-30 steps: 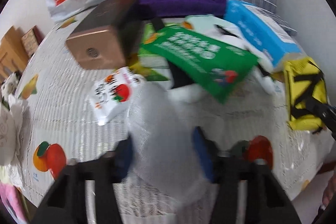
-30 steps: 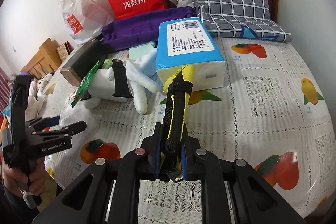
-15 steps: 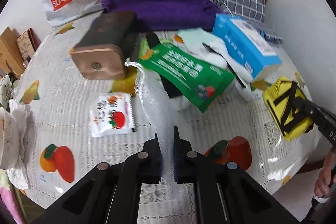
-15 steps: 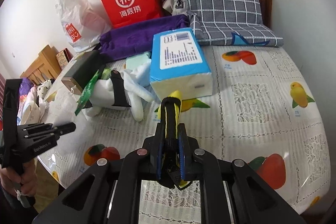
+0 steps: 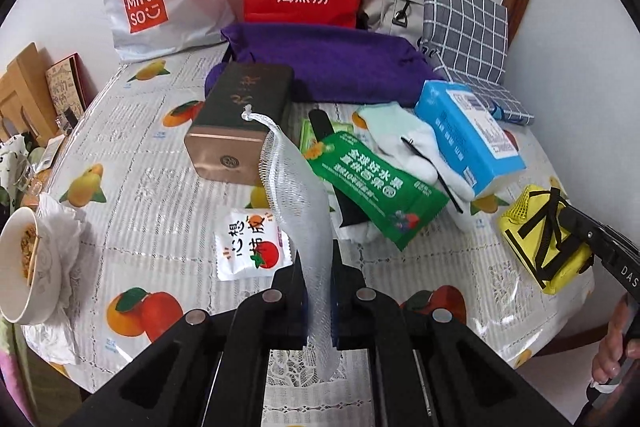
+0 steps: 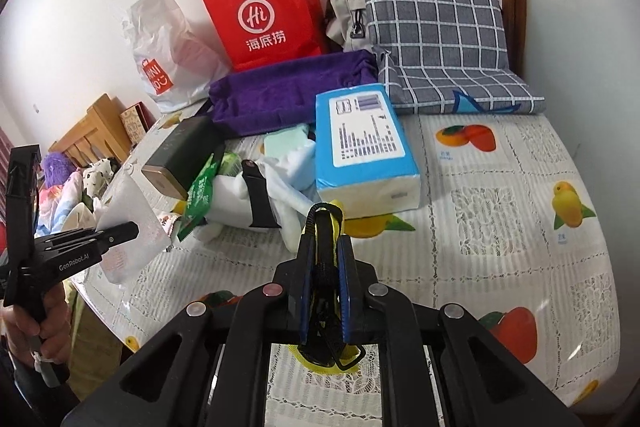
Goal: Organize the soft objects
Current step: 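Carry the yellow bag with the right gripper while the left gripper grasps the white mesh bag, then lower both held bags onto the purple towel and open both grippers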
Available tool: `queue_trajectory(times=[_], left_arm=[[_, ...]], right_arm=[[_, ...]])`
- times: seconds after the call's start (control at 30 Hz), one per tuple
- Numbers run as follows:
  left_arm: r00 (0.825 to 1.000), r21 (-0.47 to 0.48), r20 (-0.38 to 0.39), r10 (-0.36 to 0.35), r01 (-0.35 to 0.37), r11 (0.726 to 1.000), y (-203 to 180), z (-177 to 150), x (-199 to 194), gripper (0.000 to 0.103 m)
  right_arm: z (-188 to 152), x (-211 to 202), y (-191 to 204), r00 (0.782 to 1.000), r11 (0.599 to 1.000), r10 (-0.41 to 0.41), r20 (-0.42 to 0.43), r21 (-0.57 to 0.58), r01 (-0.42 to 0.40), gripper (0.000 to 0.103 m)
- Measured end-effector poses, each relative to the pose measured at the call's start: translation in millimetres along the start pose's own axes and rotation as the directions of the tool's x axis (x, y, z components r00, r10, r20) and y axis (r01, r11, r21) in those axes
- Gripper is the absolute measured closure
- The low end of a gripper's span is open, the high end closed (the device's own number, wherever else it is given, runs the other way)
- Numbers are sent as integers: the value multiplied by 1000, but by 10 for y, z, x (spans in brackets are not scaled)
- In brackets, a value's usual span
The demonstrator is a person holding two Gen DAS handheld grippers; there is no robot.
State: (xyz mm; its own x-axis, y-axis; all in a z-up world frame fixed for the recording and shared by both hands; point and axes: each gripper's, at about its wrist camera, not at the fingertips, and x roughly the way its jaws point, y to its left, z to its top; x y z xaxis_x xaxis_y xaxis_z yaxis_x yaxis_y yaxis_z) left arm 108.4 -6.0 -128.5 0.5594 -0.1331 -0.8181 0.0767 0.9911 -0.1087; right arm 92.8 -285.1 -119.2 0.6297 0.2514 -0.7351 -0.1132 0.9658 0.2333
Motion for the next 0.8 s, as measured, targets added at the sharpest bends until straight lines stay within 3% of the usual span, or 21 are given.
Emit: queue_trajectory(times=[0.8], left_arm=[[997, -13, 71, -17, 18, 1000, 50, 541, -199, 96]], right_arm=[[620, -123, 278, 996, 998, 37, 79, -62, -32, 92]])
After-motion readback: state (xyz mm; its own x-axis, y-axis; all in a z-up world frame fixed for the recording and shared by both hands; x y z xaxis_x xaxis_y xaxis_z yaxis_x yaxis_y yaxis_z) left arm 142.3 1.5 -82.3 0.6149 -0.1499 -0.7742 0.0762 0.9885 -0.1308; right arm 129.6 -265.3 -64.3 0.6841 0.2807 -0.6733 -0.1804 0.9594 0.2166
